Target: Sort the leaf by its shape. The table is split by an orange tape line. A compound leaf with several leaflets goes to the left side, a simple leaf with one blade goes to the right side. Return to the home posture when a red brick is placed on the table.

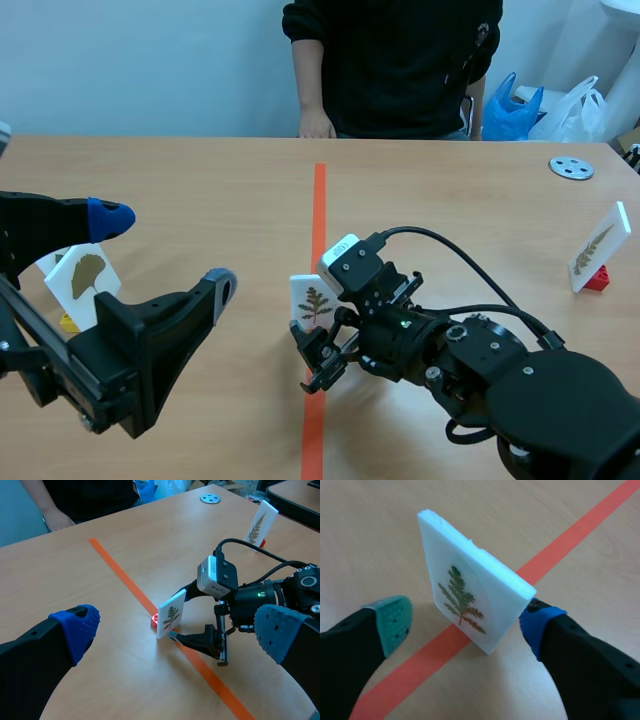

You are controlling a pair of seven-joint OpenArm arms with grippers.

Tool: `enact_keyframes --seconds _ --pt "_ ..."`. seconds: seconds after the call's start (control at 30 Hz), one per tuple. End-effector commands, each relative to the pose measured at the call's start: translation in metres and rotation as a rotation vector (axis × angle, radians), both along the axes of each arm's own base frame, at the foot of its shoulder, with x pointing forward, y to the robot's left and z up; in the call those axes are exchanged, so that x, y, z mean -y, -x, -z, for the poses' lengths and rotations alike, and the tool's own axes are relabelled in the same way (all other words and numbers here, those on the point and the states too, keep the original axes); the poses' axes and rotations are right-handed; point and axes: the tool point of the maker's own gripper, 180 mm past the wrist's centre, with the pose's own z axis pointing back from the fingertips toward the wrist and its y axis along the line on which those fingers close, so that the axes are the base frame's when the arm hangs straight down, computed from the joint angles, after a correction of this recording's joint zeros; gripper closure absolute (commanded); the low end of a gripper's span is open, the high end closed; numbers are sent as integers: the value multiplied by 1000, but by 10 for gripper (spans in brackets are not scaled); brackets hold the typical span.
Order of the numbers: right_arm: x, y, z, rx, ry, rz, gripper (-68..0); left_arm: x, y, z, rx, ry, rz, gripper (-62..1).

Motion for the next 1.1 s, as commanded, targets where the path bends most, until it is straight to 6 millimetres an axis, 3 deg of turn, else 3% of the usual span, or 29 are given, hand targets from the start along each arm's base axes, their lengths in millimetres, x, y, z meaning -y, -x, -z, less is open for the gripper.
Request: enact_keyframes --seconds 0.0,0.7,0.9,1.07 --pt "-2 -12 -17 50 -23 2 -357 0 -1 -5 16 21 -8 -623" --pt "-3 -11 -18 70 -11 -16 -16 0 -1 -5 16 21 -7 -623" --pt "-5 -15 -38 135 -52 -23 -17 0 -1 -5 16 21 -7 -623" --pt "12 -20 -62 194 -81 28 -22 0 -1 -5 16 21 -7 -623"
